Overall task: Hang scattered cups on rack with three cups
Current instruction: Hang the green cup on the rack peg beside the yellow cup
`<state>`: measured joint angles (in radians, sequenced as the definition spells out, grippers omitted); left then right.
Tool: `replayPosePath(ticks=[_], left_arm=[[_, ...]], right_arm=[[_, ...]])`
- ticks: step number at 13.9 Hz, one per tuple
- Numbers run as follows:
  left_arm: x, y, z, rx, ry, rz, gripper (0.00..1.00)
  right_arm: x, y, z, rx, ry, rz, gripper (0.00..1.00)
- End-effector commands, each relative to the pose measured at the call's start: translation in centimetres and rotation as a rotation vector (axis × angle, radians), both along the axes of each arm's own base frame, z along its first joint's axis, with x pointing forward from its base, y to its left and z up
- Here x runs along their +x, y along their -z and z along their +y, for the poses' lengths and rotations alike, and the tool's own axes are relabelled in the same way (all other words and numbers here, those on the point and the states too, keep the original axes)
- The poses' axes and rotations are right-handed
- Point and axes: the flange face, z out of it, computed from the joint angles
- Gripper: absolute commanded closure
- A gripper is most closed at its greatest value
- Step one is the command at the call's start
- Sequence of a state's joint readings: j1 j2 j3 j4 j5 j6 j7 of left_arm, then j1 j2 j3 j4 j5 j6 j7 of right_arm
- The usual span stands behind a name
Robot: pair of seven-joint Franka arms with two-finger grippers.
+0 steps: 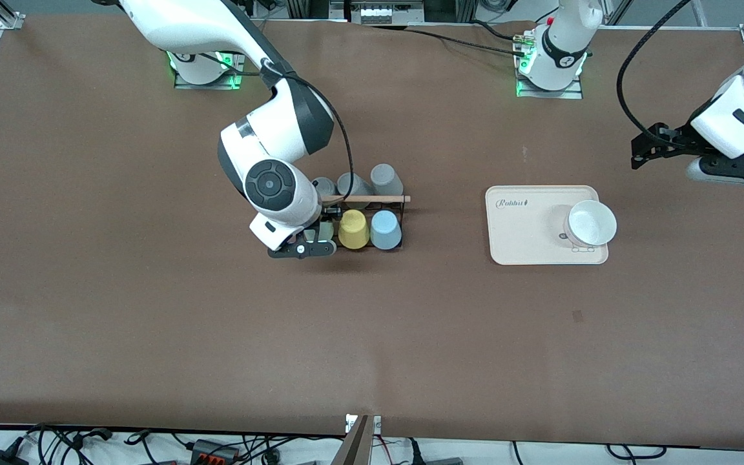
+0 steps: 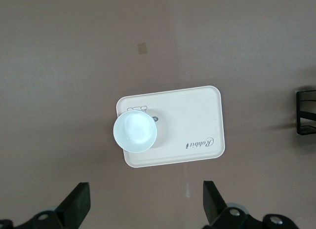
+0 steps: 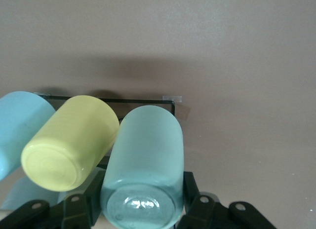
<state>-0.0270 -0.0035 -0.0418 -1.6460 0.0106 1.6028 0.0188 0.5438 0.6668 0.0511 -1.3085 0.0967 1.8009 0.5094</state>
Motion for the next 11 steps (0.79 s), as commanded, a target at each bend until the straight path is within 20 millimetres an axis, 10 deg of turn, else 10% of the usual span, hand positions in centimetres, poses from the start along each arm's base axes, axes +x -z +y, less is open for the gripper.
replayPosePath(ticks=[1, 4, 5, 6, 11], left_arm=[[-0.1, -0.7, -0.1, 0.011, 0.005, 0.003, 0.00], [0.0, -0.6, -0.2, 0.009, 0.003, 0.003, 0.00], [0.0, -0.6, -0.2, 0.009, 0.005, 0.003, 0.00], [-0.1, -0.7, -0.3, 0.009, 0.006, 0.001, 0.00], [-0.1, -0.7, -0.3, 0.008, 0.006, 0.003, 0.00]], right_arm=[[-0.1, 0.5, 1.2, 0.000, -0.004, 0.001, 0.80], [-0.2, 1.3, 1.3, -0.003, -0.003, 0.008, 0.69], [-0.2, 1.4, 1.3, -0.007, 0.010, 0.011, 0.24], [-0.2, 1.4, 1.3, -0.009, 0.018, 0.011, 0.00], [1.0, -2.6, -0.2, 0.010, 0.032, -0.035, 0.00]])
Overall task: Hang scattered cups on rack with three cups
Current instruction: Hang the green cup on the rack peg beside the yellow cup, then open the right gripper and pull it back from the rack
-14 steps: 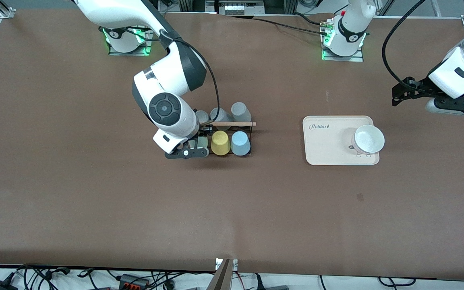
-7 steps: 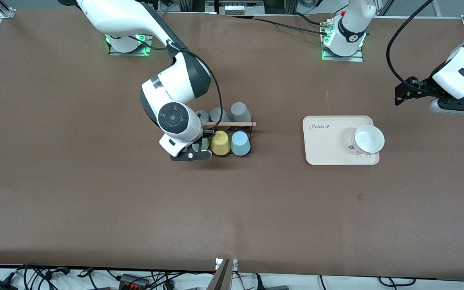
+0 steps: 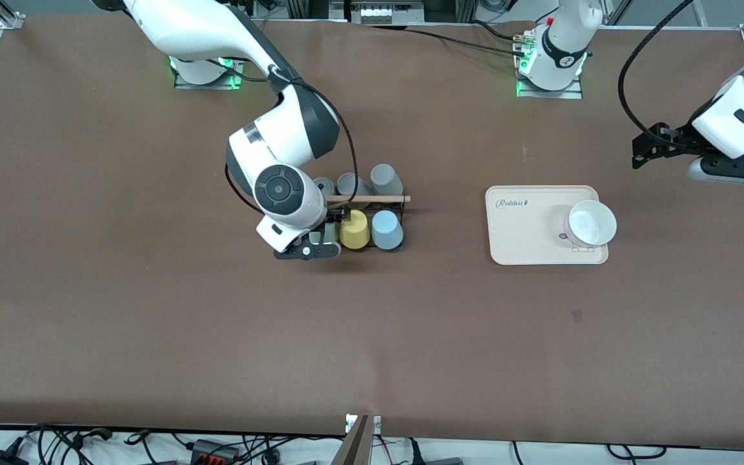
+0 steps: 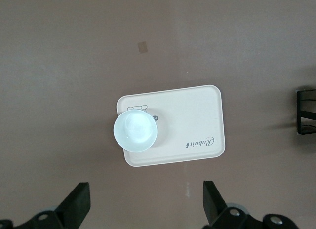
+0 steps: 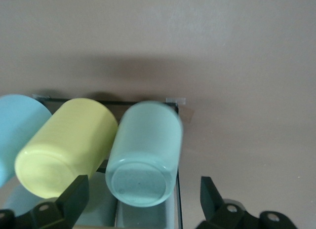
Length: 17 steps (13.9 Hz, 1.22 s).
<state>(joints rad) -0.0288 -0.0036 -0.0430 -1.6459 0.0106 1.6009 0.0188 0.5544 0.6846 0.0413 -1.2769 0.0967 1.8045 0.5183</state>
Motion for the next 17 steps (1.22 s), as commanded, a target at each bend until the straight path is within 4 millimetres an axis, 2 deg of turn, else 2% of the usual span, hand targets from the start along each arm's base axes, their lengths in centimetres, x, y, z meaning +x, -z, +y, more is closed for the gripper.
replayPosePath(ticks=[1, 3, 4, 5, 6, 8, 11, 14, 17], left_arm=[[-0.1, -0.7, -0.1, 0.008, 0.003, 0.002, 0.00], [-0.1, -0.7, -0.1, 0.008, 0.003, -0.001, 0.00], [-0.1, -0.7, -0.1, 0.008, 0.003, 0.001, 0.00], [-0.1, -0.7, -0.1, 0.008, 0.003, -0.001, 0.00], [0.0, -0.7, -0.2, 0.008, 0.003, 0.001, 0.00], [0.0, -0.7, -0.3, 0.011, 0.006, -0.002, 0.00], [-0.1, -0.8, -0.2, 0.009, 0.005, -0.002, 0.00], [-0.1, -0.8, -0.1, 0.008, 0.002, -0.002, 0.00], [-0.1, -0.8, 0.2, 0.008, -0.002, 0.004, 0.00]], right_arm=[[1.0, -3.2, -1.4, 0.006, 0.032, -0.021, 0.00], [1.6, -6.6, -3.0, 0.015, 0.047, -0.041, 0.00], [2.1, -8.4, -4.3, 0.017, 0.057, -0.057, 0.00], [2.7, -9.4, -5.8, 0.015, 0.079, -0.065, 0.00], [3.3, -11.9, -8.0, 0.025, 0.110, -0.096, 0.00], [4.8, -14.3, -13.2, 0.020, 0.171, -0.100, 0.00], [5.9, -18.7, -19.4, 0.029, 0.230, -0.129, 0.00], [6.4, -20.8, -26.3, 0.046, 0.164, -0.128, 0.00], [6.4, -21.5, -29.8, 0.007, 0.134, -0.126, 0.00]])
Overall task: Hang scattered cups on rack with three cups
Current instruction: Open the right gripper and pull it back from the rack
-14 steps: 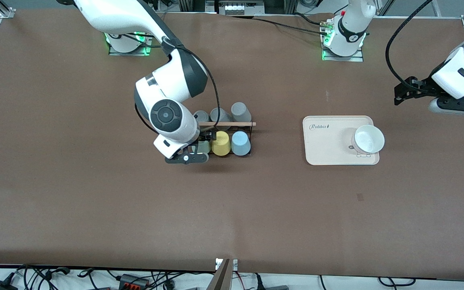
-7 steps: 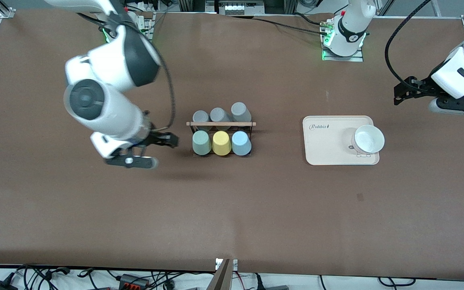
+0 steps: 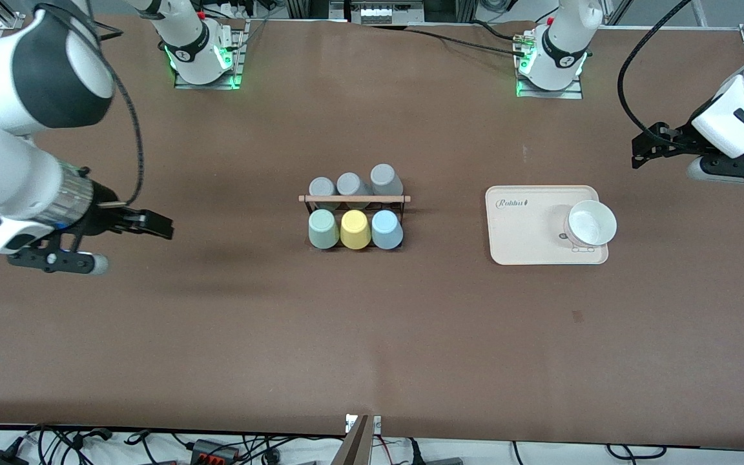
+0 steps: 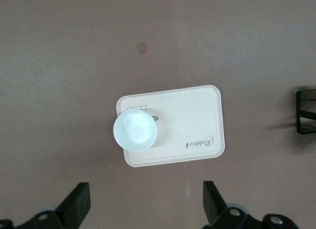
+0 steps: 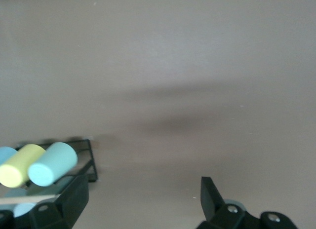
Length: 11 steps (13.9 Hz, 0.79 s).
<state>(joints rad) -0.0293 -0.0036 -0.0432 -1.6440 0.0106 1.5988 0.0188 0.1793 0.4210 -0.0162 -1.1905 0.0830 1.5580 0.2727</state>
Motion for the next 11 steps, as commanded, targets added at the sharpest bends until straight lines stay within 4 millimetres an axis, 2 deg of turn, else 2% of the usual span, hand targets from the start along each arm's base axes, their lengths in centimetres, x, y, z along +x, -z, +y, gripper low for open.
replayPosePath(ticks=[1, 4, 5, 7, 9, 11], left_arm=[[-0.1, -0.6, 0.1, 0.008, -0.002, 0.005, 0.00], [-0.2, -0.7, 0.1, 0.007, -0.002, 0.005, 0.00], [-0.2, -0.7, 0.0, 0.007, -0.001, 0.005, 0.00], [-0.2, -0.7, -0.1, 0.007, 0.001, 0.005, 0.00], [-0.2, -0.7, 0.0, 0.008, 0.001, 0.005, 0.00], [-0.2, -0.7, 0.1, 0.007, -0.002, 0.005, 0.00]], right_arm=[[-0.5, -1.8, -2.7, -0.045, -0.003, -0.016, 0.00], [-0.1, -2.4, -7.4, -0.101, -0.022, -0.031, 0.00], [0.0, -2.7, -9.8, -0.102, -0.053, -0.043, 0.00], [-0.9, -4.6, -13.9, -0.083, -0.062, -0.080, 0.00], [-1.8, -5.5, -15.6, -0.077, -0.051, -0.113, 0.00], [-2.7, -6.6, -15.5, -0.067, -0.060, -0.135, 0.00]])
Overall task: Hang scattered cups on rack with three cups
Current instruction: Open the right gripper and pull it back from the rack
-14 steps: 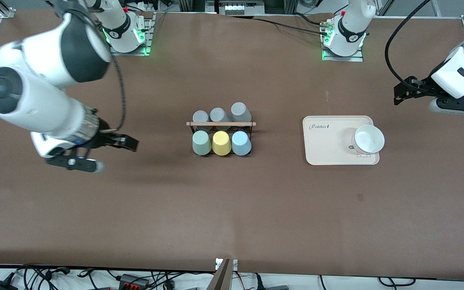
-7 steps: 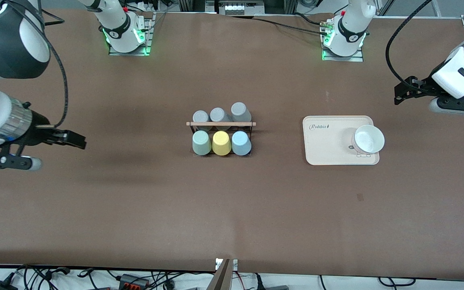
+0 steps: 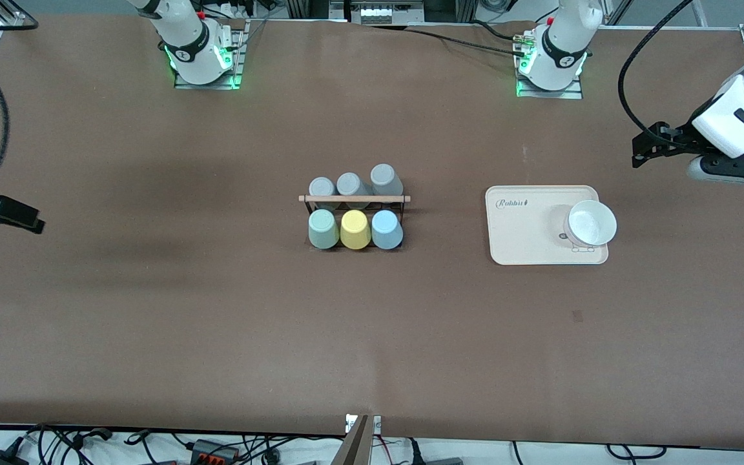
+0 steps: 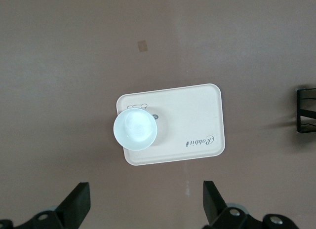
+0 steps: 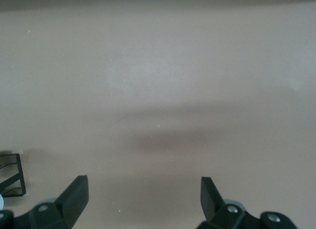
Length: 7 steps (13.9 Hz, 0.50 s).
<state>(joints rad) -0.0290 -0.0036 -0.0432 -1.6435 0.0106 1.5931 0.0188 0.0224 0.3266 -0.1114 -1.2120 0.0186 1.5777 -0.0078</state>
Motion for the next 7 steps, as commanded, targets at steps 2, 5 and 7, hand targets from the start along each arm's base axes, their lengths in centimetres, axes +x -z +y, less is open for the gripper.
replayPosePath(ticks=[2, 5, 7], left_arm=[[-0.1, -0.7, 0.0, 0.008, 0.000, 0.000, 0.00], [-0.1, -0.7, -0.1, 0.009, 0.001, 0.000, 0.00], [-0.1, -0.8, -0.1, 0.008, 0.003, -0.001, 0.00]], right_arm=[[-2.0, -1.8, 1.1, 0.011, -0.040, -0.040, 0.00], [-2.7, -1.9, 0.5, 0.006, -0.096, -0.037, 0.00], [-4.3, -1.4, 0.5, 0.007, -0.106, -0.046, 0.00]])
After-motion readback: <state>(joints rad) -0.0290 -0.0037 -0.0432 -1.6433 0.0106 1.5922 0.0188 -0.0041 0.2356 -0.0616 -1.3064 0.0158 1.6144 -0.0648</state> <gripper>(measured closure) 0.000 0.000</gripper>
